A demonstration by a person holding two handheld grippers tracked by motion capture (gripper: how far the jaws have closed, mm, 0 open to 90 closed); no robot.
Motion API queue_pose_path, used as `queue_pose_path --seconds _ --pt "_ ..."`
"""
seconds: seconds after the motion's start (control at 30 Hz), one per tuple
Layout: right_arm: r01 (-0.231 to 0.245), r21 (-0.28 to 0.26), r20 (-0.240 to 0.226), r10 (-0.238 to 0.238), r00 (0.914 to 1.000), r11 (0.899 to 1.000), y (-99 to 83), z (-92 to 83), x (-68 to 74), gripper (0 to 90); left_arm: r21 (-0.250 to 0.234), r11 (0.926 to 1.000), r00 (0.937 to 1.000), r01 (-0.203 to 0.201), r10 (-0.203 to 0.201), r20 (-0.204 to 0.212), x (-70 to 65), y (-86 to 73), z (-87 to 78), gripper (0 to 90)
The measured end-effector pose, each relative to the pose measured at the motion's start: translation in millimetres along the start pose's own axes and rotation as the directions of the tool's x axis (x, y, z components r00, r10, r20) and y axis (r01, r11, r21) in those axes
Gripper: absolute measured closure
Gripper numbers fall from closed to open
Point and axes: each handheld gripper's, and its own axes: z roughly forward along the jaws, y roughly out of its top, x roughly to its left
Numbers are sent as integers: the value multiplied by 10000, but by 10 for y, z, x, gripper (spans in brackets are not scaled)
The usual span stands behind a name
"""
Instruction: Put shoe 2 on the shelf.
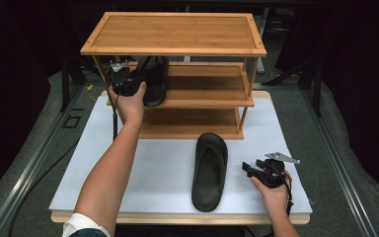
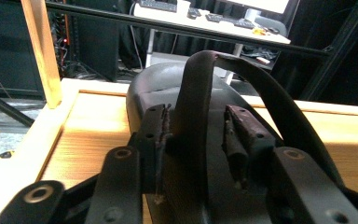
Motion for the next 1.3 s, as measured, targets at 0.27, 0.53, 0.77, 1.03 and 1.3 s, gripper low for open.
queue_pose_path --seconds 0.27,0.53,0.77,1.03,1.3 --pt "416 -128 -55 -416 9991 9991 18 -4 87 362 -171 9998 9992 33 -26 394 -7 -34 -130 530" --pt "940 -361 -459 -956 9944 9949 38 -12 375 338 -655 9978 9905 -96 185 1362 18 -125 -552 484" --pt "1751 -627 -1201 -1816 9760 9826 25 5 712 281 -990 9911 9773 -893 1064 1833 76 -202 -969 419" --pt "3343 376 -969 -3295 9392 9417 -65 133 908 427 -492 9919 9557 -1169 1259 2660 189 -458 -1218 407" --pt "2984 284 -1071 -2939 9498 9540 -29 52 779 679 -603 9967 9474 -551 712 3119 490 -811 -1639 411"
